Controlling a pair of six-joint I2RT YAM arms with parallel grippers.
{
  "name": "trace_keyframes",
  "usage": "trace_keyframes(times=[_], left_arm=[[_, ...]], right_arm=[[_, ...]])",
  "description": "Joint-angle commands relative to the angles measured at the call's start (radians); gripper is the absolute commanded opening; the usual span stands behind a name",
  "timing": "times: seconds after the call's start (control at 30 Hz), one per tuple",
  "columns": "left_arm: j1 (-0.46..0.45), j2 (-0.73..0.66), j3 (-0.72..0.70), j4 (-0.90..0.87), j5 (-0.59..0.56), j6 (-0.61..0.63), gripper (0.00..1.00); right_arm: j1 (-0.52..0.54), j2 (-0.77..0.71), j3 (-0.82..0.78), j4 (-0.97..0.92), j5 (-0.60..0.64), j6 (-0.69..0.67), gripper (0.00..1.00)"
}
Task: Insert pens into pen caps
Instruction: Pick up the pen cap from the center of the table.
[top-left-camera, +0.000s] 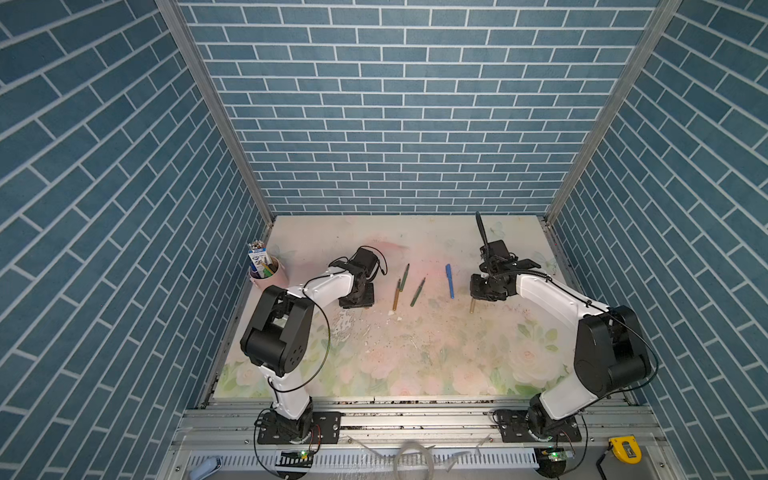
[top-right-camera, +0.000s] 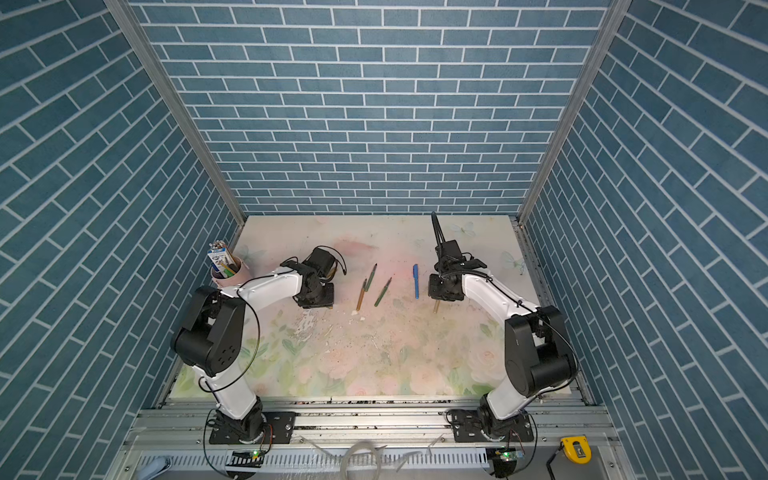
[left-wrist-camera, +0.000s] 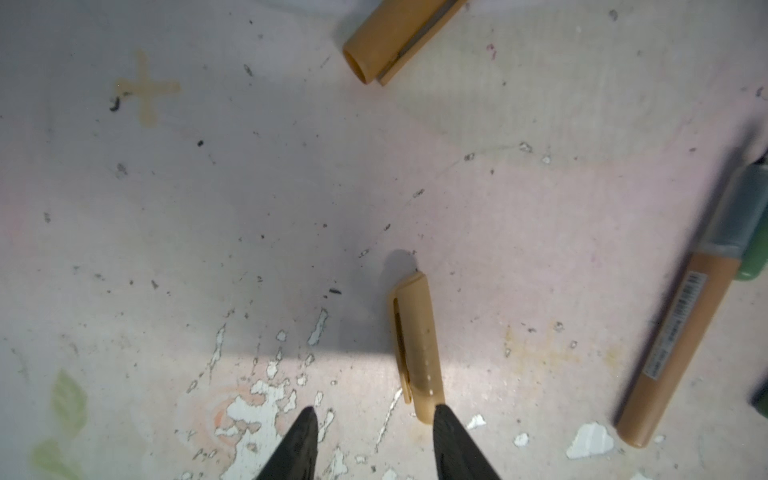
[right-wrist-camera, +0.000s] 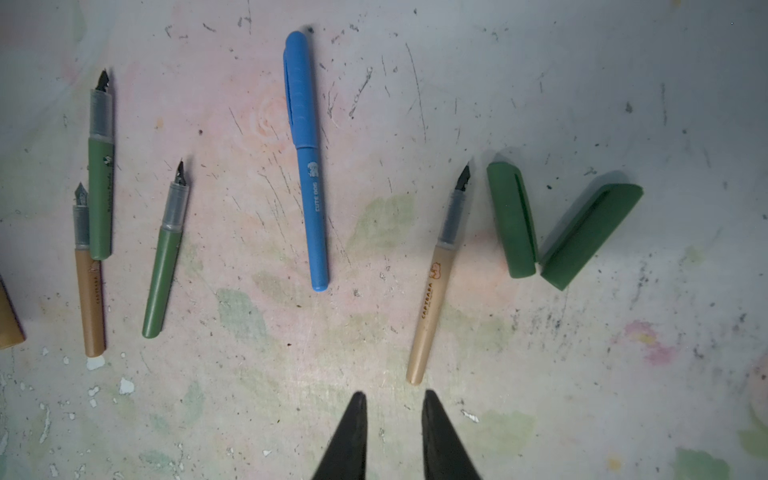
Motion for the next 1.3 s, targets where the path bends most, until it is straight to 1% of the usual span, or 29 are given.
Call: trace_keyframes(times=[0.0, 0.17, 0.33, 0.63, 0.9, 0.93, 0.97, 1.13, 1.27], left_arm=[[-0.009, 0.012, 0.039, -0.022, 0.020, 0.014, 0.48], [-0.008, 0.071, 0.054, -0.014, 0.028, 0.007, 0.48], [-0.008, 0.126, 0.082, -0.013, 0.020, 0.011, 0.42], [-0.008, 0.122, 0.061, 0.009, 0.004, 0.022, 0.30], [-0.015, 0.081, 0.046, 0.014, 0.007, 0.033, 0.28], [-0.017, 0.077, 0.045, 0.016, 0.008, 0.034, 0.27], [-0.018, 0.074, 0.045, 0.016, 0.008, 0.034, 0.26], [-0.024, 0.071, 0.047, 0.017, -0.003, 0.039, 0.22], [-0.024, 0.079, 0.049, 0.015, -0.009, 0.041, 0.22]], right_arm=[[0.005, -0.013, -0.019, 0.015, -0.016, -0.022, 0.26], [0.004, -0.027, -0.038, 0.026, -0.015, -0.017, 0.26], [0.005, -0.037, -0.033, 0.026, -0.015, -0.022, 0.26], [0.005, -0.041, -0.034, 0.035, -0.015, -0.024, 0.25], [0.005, -0.031, -0.039, 0.053, -0.016, -0.013, 0.24], [0.005, -0.030, -0.037, 0.055, -0.045, -0.012, 0.24], [0.005, -0.030, -0.038, 0.056, -0.046, -0.010, 0.24], [0.005, -0.033, -0.038, 0.060, -0.048, -0.004, 0.24], [0.005, -0.032, -0.036, 0.059, -0.048, -0.004, 0.24]])
